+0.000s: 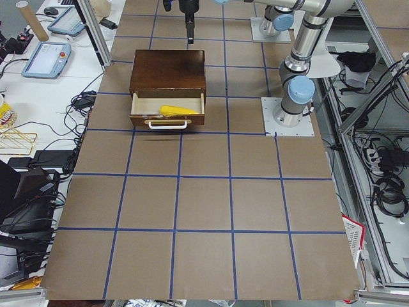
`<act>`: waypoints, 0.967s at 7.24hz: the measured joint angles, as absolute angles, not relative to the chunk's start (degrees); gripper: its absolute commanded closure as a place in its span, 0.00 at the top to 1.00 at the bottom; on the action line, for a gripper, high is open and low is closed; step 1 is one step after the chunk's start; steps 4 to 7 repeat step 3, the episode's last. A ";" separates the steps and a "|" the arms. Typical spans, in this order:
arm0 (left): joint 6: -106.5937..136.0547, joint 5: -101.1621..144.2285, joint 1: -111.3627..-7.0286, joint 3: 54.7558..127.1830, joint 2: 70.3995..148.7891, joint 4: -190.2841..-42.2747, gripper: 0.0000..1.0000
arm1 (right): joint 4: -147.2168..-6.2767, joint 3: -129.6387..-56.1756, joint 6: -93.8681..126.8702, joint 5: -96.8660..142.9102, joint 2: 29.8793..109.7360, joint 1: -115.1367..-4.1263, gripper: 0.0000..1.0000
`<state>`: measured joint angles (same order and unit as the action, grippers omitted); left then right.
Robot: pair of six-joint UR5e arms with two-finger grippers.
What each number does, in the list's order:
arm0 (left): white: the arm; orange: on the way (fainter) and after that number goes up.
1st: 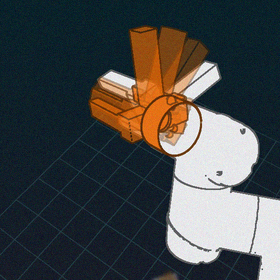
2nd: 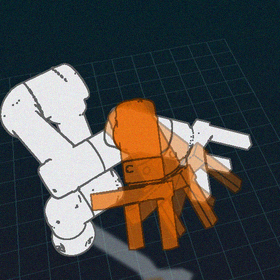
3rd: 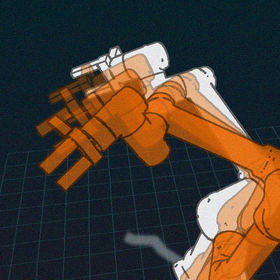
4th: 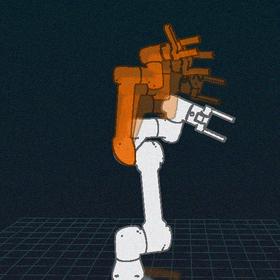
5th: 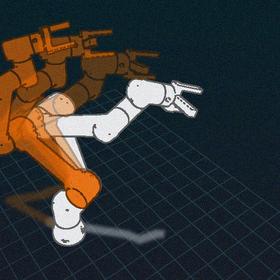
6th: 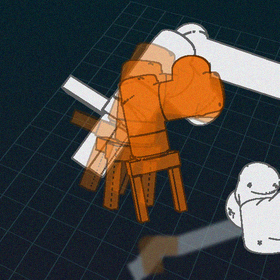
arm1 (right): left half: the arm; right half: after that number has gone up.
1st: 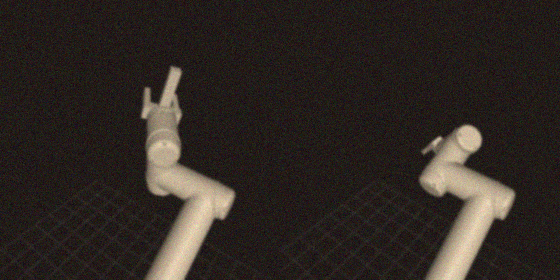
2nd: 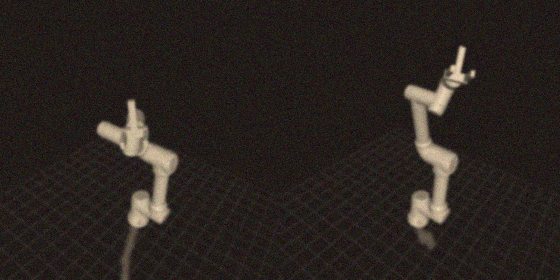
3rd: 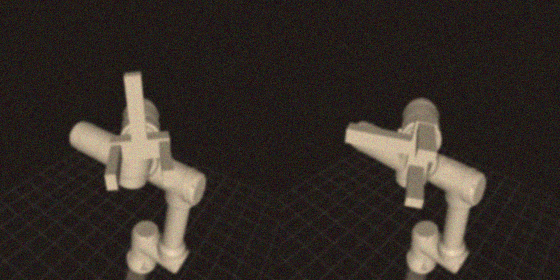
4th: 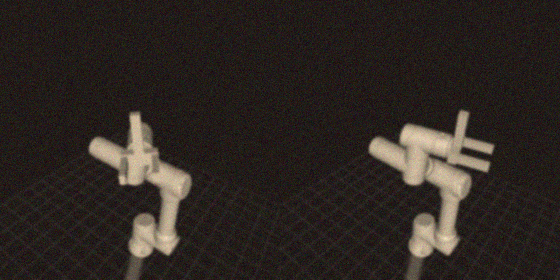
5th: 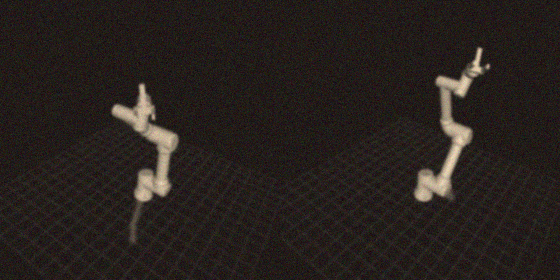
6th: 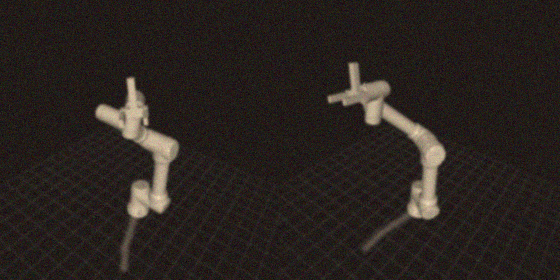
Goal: Open drawer and put corn inside
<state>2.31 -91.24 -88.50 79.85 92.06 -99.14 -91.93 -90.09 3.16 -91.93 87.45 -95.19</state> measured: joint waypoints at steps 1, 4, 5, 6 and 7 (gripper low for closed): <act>2.38 -91.25 -88.51 79.89 92.12 -99.52 1.00 | -91.93 -90.09 3.17 -91.93 87.45 -95.19 1.00; 2.59 -91.37 -88.79 79.92 92.67 -99.64 1.00 | -91.93 -90.09 3.17 -91.93 87.45 -95.19 1.00; 2.59 -91.37 -88.79 79.92 92.67 -99.64 1.00 | -91.93 -90.09 3.17 -91.93 87.45 -95.19 1.00; 2.59 -91.37 -88.79 79.92 92.67 -99.64 1.00 | -91.93 -90.09 3.17 -91.93 87.45 -95.19 1.00; 2.59 -91.37 -88.79 79.92 92.67 -99.64 1.00 | -91.93 -90.09 3.17 -91.93 87.45 -95.19 1.00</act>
